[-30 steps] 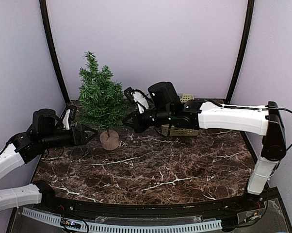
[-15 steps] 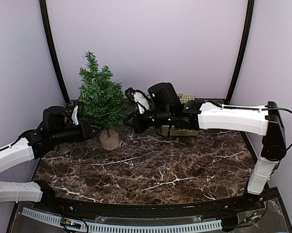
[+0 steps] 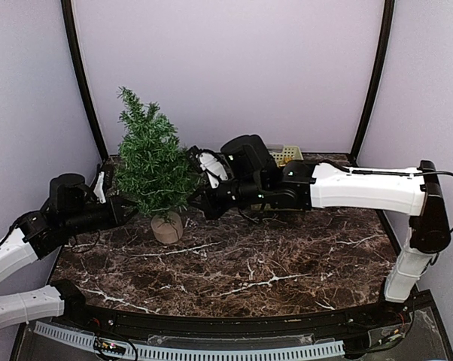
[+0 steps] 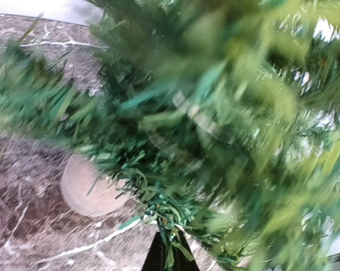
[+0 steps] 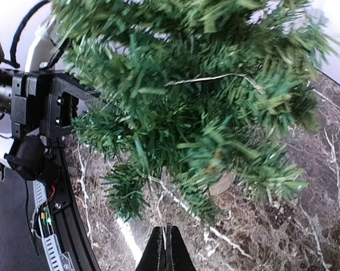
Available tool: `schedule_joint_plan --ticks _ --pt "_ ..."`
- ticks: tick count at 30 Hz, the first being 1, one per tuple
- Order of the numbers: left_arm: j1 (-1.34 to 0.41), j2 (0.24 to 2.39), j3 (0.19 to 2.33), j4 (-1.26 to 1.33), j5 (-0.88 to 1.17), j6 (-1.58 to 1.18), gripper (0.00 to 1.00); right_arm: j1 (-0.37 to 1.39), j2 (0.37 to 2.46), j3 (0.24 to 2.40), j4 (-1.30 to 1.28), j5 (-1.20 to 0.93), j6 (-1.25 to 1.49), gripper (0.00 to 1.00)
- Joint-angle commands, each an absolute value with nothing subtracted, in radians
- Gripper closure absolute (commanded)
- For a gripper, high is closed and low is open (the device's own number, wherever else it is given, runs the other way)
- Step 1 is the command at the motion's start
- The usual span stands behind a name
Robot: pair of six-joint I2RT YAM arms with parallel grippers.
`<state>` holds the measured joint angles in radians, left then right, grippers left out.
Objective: Decorate the small christmas tree
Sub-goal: Wrap the side of the string light in the gap of the branches.
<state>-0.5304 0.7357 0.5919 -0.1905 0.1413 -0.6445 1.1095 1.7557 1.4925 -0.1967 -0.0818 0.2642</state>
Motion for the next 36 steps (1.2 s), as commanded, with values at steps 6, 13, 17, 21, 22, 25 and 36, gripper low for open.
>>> schedule_joint_plan --ticks 6,13,17,21,22,25,36 --pt "-0.526 0.691 0.630 -0.394 0.085 -0.523 1.00 1.194 1.710 1.609 -0.364 0.025 0.239 1.00" --pt "-0.526 0.691 0.647 -0.407 0.080 -0.485 1.00 1.215 1.724 1.707 -0.422 0.156 0.214 1.00" --pt "-0.526 0.683 0.642 -0.411 0.081 -0.485 1.00 1.215 1.742 1.764 -0.433 0.187 0.181 1.00" --pt "-0.526 0.673 0.636 -0.413 0.076 -0.486 1.00 1.216 1.774 1.818 -0.432 0.209 0.150 1.00" --pt "-0.526 0.672 0.635 -0.414 0.074 -0.486 1.00 1.215 1.783 1.832 -0.430 0.219 0.144 1.00" --pt "-0.526 0.666 0.634 -0.418 0.070 -0.485 1.00 1.215 1.808 1.867 -0.423 0.242 0.123 1.00" --pt "-0.526 0.647 0.626 -0.426 0.058 -0.485 1.00 1.168 1.929 1.998 -0.444 0.237 0.133 1.00"
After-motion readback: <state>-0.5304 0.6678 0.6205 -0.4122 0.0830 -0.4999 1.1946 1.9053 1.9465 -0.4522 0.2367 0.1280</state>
